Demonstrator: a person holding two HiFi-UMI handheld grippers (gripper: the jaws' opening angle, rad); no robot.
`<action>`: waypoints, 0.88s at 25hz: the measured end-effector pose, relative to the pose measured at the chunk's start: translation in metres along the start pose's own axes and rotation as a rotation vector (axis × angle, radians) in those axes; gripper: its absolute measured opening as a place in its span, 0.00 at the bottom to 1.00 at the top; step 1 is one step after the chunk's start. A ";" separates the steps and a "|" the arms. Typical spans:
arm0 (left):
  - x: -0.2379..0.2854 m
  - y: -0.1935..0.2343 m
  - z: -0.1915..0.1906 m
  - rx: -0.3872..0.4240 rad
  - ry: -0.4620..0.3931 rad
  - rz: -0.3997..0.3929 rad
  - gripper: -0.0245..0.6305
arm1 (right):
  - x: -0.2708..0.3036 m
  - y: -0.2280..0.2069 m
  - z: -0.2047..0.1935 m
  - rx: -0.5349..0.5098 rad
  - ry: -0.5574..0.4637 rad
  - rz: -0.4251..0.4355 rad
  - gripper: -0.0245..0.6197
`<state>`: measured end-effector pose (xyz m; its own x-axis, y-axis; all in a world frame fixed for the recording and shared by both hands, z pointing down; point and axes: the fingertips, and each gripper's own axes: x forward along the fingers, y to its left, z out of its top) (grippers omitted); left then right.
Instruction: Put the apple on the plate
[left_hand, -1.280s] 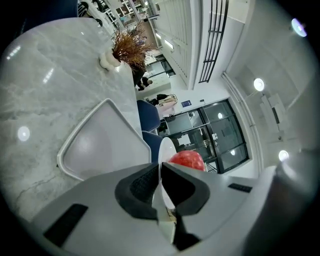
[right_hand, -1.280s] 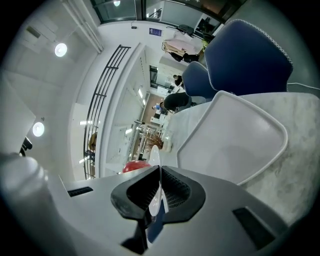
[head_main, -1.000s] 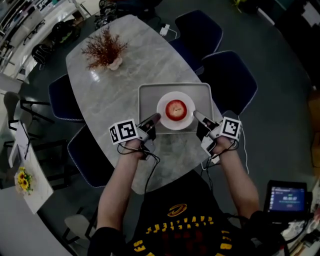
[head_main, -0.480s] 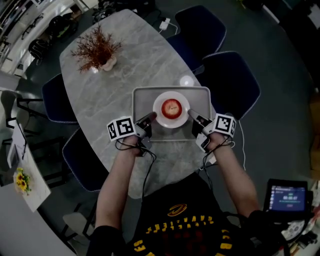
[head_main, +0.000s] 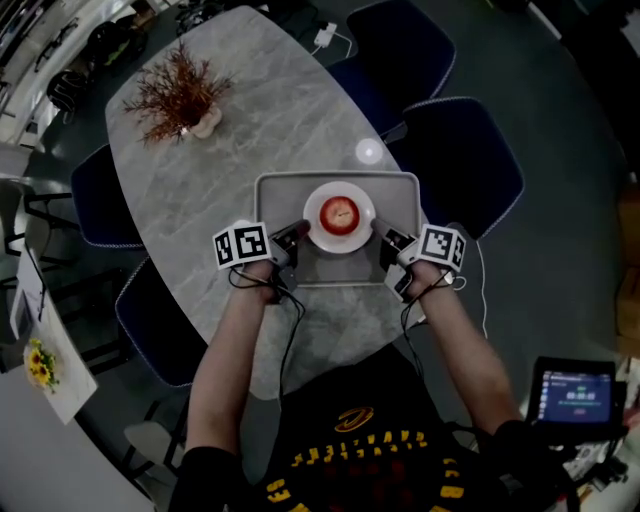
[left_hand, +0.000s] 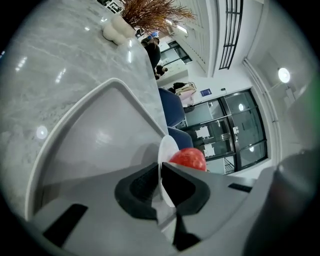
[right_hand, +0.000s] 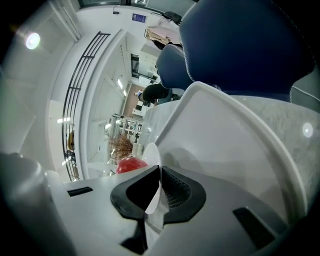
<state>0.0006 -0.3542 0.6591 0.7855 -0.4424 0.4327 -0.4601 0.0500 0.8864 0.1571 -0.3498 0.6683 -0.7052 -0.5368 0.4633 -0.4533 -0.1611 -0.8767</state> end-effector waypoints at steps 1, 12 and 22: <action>0.001 0.001 -0.001 0.000 0.005 0.004 0.07 | -0.001 -0.001 -0.002 0.001 0.005 -0.015 0.08; 0.007 0.018 -0.009 0.015 0.063 0.104 0.07 | 0.008 -0.014 -0.010 -0.077 0.063 -0.067 0.08; 0.006 0.031 -0.009 0.057 0.107 0.183 0.07 | 0.017 -0.021 -0.019 -0.113 0.108 -0.128 0.08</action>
<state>-0.0056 -0.3470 0.6905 0.7245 -0.3333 0.6033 -0.6197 0.0684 0.7819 0.1444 -0.3399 0.6970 -0.6894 -0.4248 0.5867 -0.5973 -0.1249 -0.7923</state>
